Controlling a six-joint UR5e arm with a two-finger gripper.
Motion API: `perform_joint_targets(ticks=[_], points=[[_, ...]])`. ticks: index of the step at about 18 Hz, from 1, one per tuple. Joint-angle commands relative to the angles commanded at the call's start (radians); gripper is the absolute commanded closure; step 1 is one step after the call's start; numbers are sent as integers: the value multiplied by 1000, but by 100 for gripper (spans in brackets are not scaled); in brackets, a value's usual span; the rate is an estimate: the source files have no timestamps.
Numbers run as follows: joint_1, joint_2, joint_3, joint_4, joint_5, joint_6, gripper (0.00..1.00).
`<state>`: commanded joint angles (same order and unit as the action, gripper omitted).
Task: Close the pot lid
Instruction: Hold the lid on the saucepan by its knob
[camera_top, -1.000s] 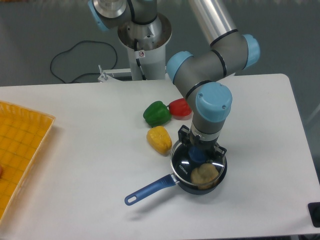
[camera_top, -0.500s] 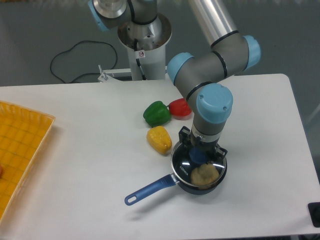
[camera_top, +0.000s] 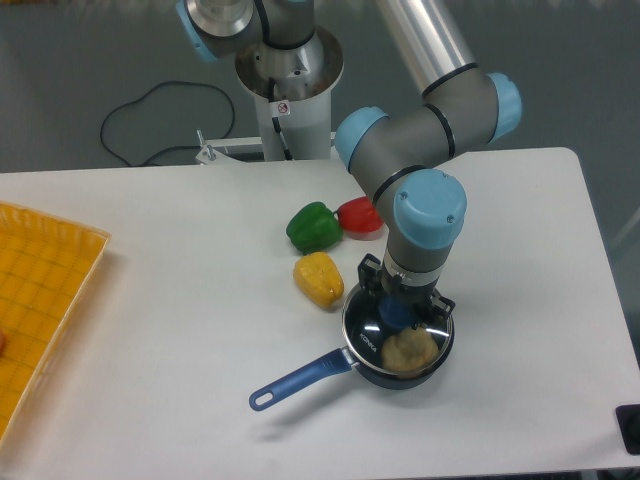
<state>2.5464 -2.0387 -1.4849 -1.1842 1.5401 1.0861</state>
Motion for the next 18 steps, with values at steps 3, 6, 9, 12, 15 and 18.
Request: perform_joint_targets(ticks=[3,6,9,12,15,18], points=[[0,0,2,0,0,0,52],[0,-5,8,0,0,0,52],[0,-6,17,5,0,-2,52],[2,-8,21,5,0,-2,52],[2,-11,21,6,0,-2,52],[2,-14,21,6,0,0,52]])
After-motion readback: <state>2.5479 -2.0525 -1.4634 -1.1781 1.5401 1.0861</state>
